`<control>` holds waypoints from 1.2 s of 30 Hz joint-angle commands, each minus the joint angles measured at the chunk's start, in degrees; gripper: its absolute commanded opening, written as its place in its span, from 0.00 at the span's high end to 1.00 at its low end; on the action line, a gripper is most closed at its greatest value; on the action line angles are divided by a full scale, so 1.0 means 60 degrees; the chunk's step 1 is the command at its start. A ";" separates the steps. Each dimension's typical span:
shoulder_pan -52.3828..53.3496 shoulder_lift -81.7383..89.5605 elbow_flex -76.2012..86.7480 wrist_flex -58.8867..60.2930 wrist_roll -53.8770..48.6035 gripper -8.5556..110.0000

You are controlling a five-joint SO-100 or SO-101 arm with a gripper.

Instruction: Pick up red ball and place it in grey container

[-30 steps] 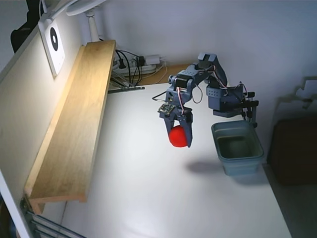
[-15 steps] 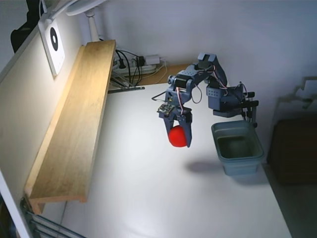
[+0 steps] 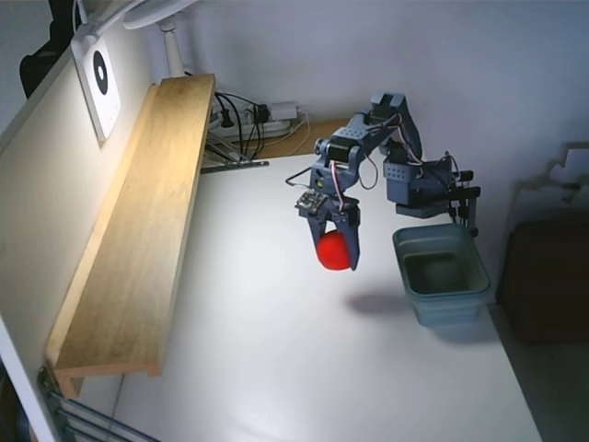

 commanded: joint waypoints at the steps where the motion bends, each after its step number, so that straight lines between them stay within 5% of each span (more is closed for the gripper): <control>1: -0.0093 0.1410 0.0774 -0.0262 0.0015 0.73; 14: -0.0093 0.2046 0.1530 -0.0383 0.0015 0.73; 30: -0.0093 0.0112 -0.4807 0.4021 0.0015 0.73; 36: -0.0478 0.0094 -0.4842 0.4037 0.0015 0.73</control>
